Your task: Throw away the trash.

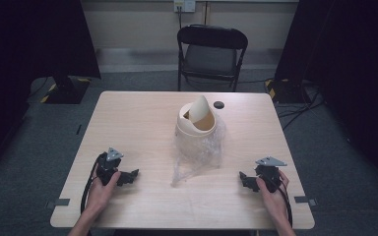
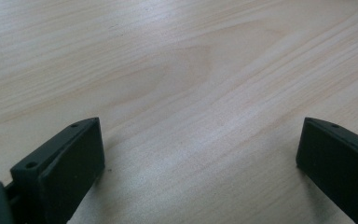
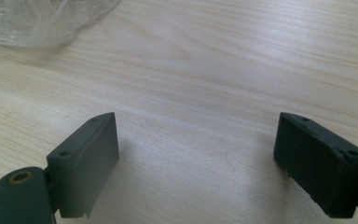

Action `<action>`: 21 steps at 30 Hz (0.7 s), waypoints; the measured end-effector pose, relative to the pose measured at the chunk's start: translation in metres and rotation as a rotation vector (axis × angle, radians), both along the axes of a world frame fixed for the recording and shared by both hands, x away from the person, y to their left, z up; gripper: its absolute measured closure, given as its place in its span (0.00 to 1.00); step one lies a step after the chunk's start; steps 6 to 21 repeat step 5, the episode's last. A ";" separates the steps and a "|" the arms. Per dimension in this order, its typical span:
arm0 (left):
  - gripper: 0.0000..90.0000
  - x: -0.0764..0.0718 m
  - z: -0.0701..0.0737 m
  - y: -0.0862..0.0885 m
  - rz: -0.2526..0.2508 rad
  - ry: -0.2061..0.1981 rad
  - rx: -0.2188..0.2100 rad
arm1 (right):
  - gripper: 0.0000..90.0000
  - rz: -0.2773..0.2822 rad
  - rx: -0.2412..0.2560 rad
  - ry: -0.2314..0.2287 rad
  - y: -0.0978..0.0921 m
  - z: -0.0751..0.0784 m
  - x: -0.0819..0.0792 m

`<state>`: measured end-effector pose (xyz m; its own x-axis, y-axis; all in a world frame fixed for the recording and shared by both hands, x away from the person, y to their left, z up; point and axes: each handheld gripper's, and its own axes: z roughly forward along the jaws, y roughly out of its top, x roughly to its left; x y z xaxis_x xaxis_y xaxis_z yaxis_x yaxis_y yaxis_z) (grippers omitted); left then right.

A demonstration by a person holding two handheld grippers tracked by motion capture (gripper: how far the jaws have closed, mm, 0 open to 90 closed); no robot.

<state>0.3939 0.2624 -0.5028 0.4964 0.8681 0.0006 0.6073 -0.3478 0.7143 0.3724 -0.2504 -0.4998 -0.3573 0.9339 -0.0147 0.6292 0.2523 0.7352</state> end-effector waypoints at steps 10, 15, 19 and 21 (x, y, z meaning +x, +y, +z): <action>0.00 0.000 0.000 0.000 0.000 0.000 -0.001 | 0.15 0.001 0.000 0.000 0.000 0.000 0.000; 0.00 0.000 0.000 0.000 0.000 0.000 -0.001 | 0.15 0.001 0.000 0.000 0.000 0.000 0.000; 0.00 0.000 0.000 0.000 0.000 0.000 -0.001 | 0.15 0.001 0.000 0.000 0.000 0.000 0.000; 0.00 0.000 0.000 0.000 0.000 0.000 -0.001 | 0.15 0.001 0.000 0.000 0.000 0.000 0.000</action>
